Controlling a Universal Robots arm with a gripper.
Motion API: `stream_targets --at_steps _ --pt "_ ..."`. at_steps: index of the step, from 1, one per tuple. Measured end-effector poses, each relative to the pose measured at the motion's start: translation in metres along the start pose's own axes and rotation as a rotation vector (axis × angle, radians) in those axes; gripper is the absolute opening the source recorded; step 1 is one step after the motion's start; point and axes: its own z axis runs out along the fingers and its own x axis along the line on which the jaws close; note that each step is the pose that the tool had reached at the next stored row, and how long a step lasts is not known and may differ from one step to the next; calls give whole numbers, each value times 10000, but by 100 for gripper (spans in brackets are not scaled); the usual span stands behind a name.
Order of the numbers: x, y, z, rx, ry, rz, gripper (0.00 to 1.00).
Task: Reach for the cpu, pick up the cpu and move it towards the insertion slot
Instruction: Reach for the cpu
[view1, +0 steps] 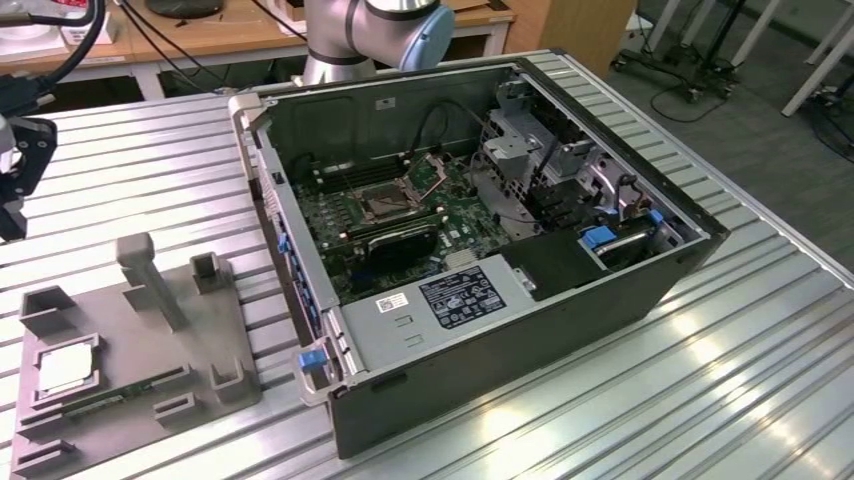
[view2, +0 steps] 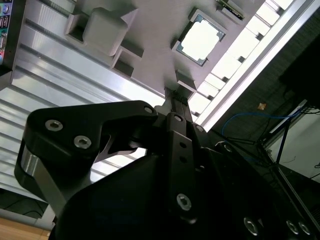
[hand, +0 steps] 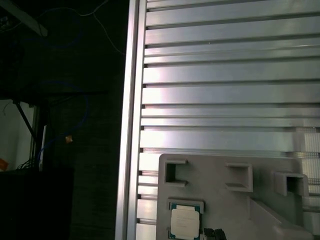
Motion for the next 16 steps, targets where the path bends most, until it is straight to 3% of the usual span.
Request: stream_targets --at_steps 16 --pt "10 -1 28 0 0 -1 11"
